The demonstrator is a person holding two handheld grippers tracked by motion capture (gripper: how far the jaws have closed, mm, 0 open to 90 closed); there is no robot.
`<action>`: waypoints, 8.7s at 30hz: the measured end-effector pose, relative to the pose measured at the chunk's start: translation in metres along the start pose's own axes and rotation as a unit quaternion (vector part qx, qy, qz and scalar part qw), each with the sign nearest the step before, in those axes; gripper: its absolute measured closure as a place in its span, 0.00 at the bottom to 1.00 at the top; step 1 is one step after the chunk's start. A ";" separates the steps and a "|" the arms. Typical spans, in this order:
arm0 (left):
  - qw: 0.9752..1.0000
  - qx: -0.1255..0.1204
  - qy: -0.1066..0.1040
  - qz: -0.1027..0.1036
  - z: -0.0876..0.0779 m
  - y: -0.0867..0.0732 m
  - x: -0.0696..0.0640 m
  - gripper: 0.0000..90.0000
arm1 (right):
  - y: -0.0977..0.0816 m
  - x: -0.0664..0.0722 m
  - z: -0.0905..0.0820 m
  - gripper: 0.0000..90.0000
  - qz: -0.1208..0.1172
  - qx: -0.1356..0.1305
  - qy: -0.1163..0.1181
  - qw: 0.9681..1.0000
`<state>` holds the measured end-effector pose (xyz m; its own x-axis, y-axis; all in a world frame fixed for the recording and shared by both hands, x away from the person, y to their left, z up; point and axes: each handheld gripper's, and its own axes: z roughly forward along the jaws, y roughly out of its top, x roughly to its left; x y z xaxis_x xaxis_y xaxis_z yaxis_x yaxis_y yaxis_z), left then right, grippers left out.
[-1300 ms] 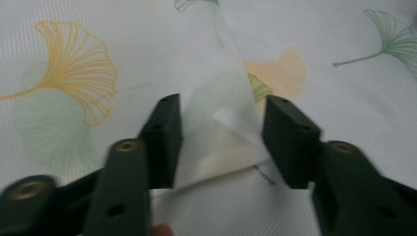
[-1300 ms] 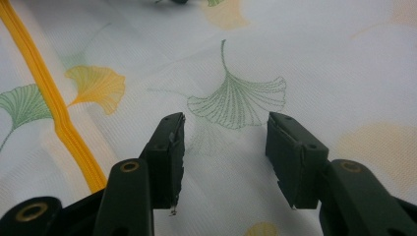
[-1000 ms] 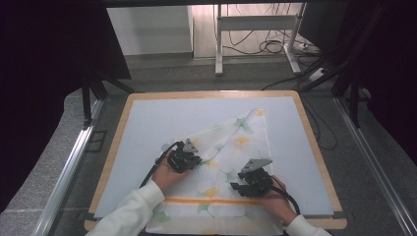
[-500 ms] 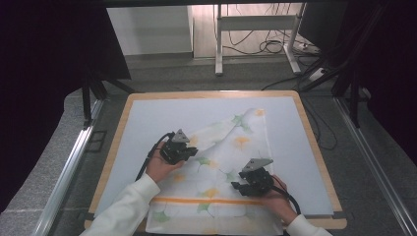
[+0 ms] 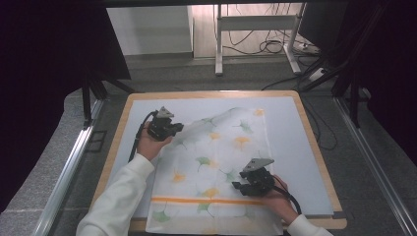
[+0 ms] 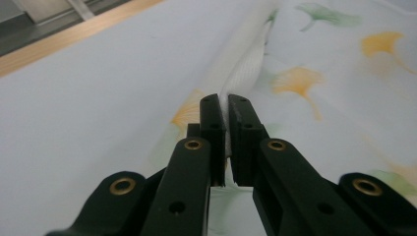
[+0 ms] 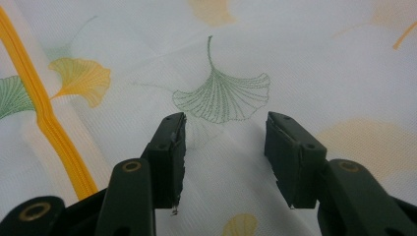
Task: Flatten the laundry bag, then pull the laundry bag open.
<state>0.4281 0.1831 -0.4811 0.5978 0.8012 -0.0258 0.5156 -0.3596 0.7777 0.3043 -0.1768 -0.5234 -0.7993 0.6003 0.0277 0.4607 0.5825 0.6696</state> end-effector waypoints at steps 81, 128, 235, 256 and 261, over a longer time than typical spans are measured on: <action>0.992 0.106 0.032 -0.054 -0.028 -0.097 -0.030 0.26 | -0.009 -0.085 -0.022 0.38 0.103 0.029 -0.113 0.988; 0.995 0.086 0.013 -0.057 -0.009 -0.067 -0.004 0.98 | 0.028 -0.122 0.012 0.98 0.111 -0.011 -0.105 0.988; 0.968 0.098 -0.190 0.134 0.086 0.020 -0.284 0.67 | -0.028 -0.098 -0.037 0.99 0.122 -0.007 -0.017 0.992; 0.972 0.097 -0.173 0.129 0.093 0.023 -0.303 0.61 | -0.030 -0.100 -0.038 0.99 0.127 -0.011 -0.011 0.992; 0.973 0.092 -0.171 0.127 0.093 0.019 -0.302 0.63 | -0.031 -0.101 -0.038 0.99 0.127 -0.012 -0.012 0.992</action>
<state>0.3140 -0.1102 -0.5170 0.8726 0.4818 -0.0796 0.4081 -0.6299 0.6608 0.3555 -0.2765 -0.5187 -0.6488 0.7393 0.1800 0.6363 0.3974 0.6612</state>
